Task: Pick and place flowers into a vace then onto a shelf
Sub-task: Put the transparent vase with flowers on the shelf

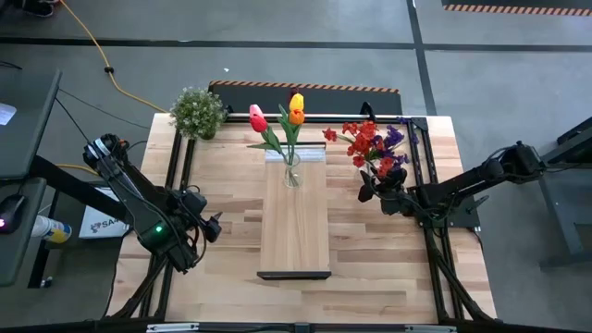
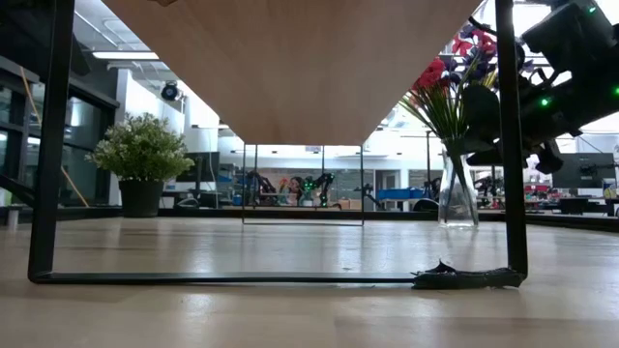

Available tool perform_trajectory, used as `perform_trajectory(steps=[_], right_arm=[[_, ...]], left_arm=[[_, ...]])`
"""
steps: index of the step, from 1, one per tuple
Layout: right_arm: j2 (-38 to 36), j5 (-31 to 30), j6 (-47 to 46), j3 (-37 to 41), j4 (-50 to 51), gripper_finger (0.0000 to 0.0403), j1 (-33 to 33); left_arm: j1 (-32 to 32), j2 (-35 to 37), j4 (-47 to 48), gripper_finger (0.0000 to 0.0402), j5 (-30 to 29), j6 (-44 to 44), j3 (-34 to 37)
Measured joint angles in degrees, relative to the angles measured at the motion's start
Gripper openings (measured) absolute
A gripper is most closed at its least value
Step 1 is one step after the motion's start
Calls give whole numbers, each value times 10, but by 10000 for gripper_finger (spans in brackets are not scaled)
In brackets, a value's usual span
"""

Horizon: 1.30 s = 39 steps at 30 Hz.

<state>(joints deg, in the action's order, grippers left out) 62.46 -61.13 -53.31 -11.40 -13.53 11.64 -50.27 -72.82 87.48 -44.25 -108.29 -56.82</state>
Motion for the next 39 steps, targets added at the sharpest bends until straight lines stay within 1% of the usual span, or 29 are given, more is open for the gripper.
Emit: perform_trajectory(steps=[8,17,24,29,39], right_arm=[[0,-24,64,0,-48,190,-6],[0,30,84,0,-48,190,-44],[0,39,85,0,-32,190,-46],[0,67,84,0,-13,190,-45],[0,66,82,0,-13,190,-45]], left_arm=[[0,0,1,392,0,0,0],[0,0,1,392,-1,0,0],[0,0,1,391,-1,0,0],[0,0,1,391,-1,0,0],[0,0,1,390,-1,0,0]])
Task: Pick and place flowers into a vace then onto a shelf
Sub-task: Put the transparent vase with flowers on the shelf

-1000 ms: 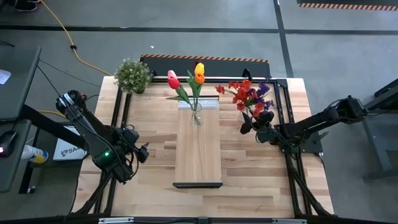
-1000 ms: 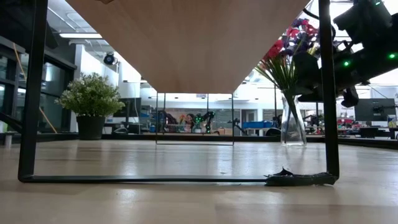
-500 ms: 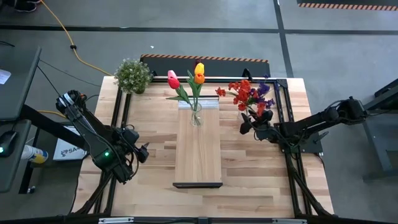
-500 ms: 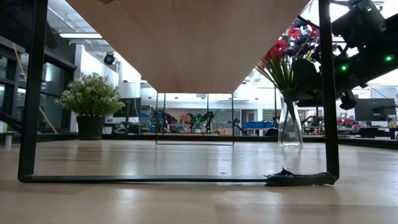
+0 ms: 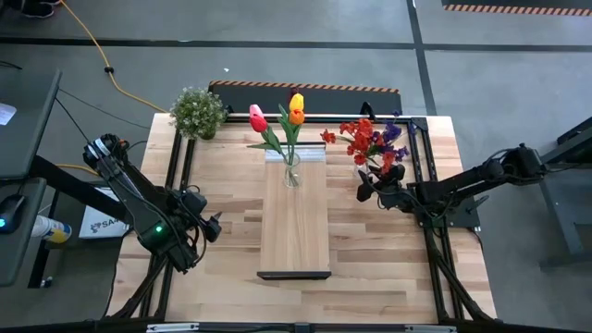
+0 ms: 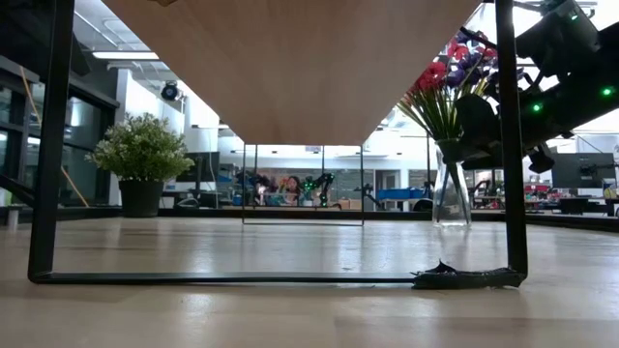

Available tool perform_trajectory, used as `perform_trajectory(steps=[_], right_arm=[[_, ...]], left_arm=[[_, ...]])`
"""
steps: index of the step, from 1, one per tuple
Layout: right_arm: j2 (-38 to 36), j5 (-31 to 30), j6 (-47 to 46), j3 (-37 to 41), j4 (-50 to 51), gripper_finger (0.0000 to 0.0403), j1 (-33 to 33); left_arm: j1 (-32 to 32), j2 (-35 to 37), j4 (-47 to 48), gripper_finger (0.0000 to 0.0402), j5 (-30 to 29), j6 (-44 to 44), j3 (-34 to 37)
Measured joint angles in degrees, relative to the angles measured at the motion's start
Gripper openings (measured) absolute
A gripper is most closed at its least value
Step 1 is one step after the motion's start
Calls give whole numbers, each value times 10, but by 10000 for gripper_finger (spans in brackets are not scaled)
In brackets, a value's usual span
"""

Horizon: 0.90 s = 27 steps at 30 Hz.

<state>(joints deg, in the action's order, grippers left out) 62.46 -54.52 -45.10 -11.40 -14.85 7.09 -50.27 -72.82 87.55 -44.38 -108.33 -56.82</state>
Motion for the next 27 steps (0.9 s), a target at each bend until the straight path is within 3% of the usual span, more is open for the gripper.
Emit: perform_trajectory(steps=[6,16,27], right_arm=[[0,16,0,0,-2,190,0],[0,113,2,0,-4,190,0],[0,108,6,0,1,190,0]], left_arm=[[0,0,-2,392,0,0,0],[0,0,-4,392,-1,-32,0],[0,0,-4,391,0,-45,0]])
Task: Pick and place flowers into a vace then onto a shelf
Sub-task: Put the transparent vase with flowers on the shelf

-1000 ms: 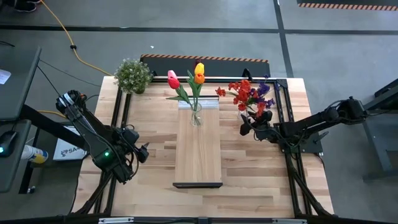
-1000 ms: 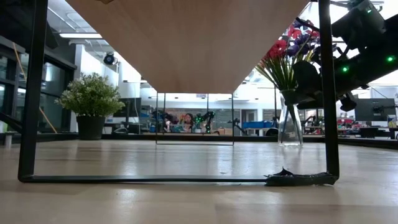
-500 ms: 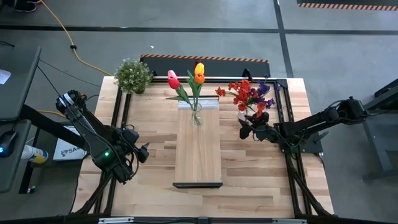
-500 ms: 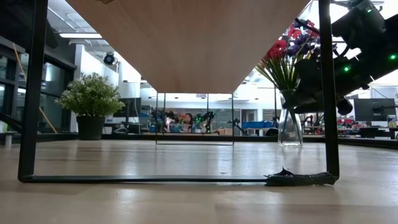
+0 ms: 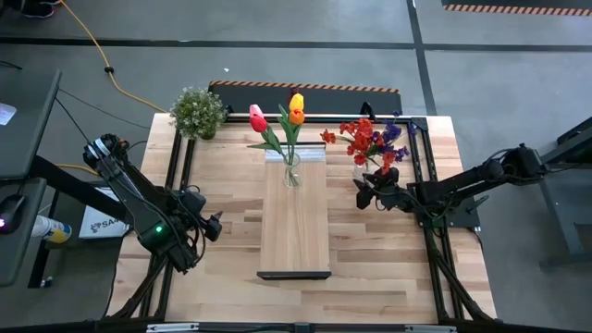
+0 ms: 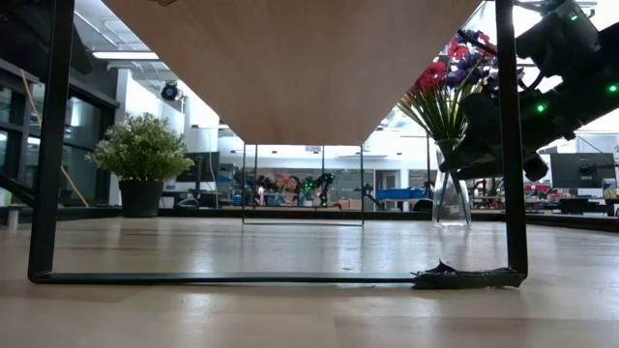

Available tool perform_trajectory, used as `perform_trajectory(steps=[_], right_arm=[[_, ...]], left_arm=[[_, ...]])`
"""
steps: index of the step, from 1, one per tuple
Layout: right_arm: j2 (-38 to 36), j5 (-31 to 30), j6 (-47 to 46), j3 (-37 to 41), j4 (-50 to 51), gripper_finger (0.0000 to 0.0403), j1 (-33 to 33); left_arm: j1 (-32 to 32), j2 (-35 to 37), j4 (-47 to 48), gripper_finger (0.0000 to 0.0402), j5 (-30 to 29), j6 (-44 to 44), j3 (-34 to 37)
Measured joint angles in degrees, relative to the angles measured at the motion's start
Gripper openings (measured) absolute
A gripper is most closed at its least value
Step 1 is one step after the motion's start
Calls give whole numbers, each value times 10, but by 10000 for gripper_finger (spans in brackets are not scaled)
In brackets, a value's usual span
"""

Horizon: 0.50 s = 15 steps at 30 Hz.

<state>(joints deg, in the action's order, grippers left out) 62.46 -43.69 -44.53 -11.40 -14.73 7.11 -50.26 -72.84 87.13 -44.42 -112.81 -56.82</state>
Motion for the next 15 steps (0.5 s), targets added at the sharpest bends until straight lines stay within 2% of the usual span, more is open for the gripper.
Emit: perform_trajectory(steps=[9,15], right_arm=[[0,66,0,0,6,194,0],[0,94,-2,0,6,250,0]], left_arm=[[0,0,0,391,0,0,0],[0,0,1,392,0,3,0]])
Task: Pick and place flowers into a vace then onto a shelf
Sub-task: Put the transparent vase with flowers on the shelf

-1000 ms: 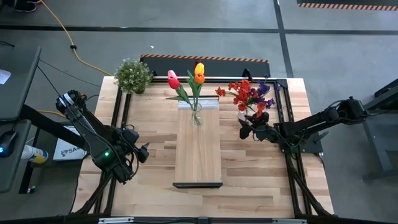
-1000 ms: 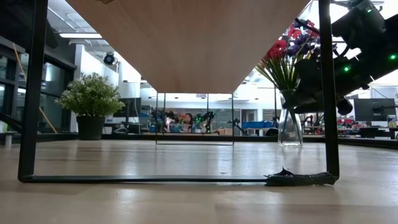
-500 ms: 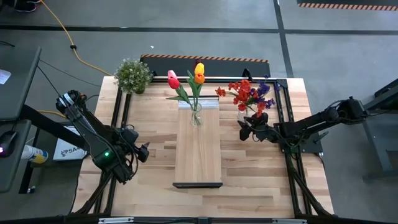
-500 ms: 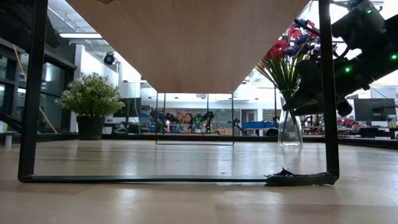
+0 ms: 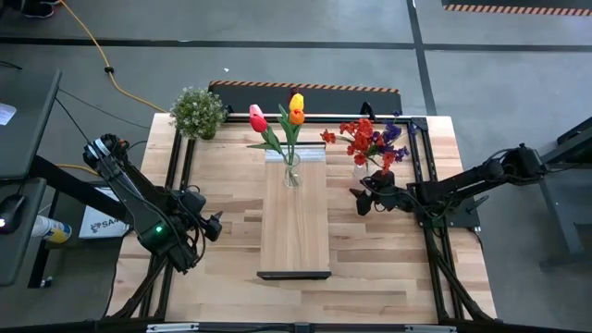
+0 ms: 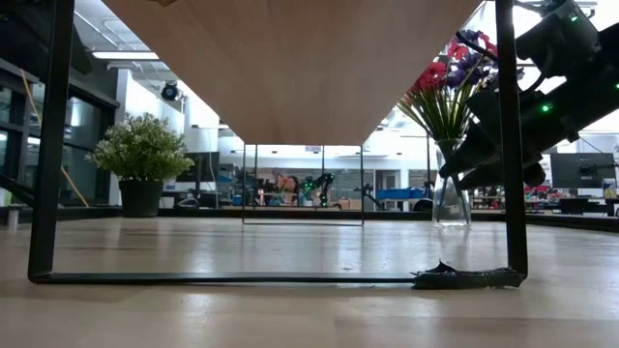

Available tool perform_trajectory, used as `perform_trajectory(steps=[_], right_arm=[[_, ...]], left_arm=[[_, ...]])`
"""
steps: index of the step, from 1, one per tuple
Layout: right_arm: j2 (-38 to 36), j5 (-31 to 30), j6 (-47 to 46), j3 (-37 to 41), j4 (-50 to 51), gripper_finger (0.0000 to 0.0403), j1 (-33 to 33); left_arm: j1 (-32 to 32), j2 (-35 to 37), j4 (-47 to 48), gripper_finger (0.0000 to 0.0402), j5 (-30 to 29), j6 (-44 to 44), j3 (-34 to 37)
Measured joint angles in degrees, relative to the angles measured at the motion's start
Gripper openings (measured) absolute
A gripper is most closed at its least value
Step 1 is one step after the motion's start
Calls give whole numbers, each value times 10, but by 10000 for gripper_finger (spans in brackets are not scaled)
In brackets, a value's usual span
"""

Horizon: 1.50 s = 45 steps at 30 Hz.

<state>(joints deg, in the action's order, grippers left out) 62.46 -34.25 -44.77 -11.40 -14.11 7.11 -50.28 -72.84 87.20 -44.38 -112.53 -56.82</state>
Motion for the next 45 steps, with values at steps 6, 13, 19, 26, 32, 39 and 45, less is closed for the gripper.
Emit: perform_trajectory(steps=[6,13,19,26,32,39,45], right_arm=[[0,19,0,0,0,300,0],[0,-56,-45,0,6,304,0],[0,-124,-75,0,13,304,0],[0,-197,-60,0,12,304,-1],[0,-208,-43,0,9,304,-20],[0,-201,-8,0,-7,304,-61],[0,-169,47,0,-47,304,-92]], left_arm=[[0,0,0,391,0,2,0],[0,0,0,390,2,2,0],[0,0,0,392,14,3,0],[0,0,5,392,15,4,0],[0,0,9,390,14,4,0],[0,0,8,391,14,4,0],[0,0,8,392,14,4,0]])
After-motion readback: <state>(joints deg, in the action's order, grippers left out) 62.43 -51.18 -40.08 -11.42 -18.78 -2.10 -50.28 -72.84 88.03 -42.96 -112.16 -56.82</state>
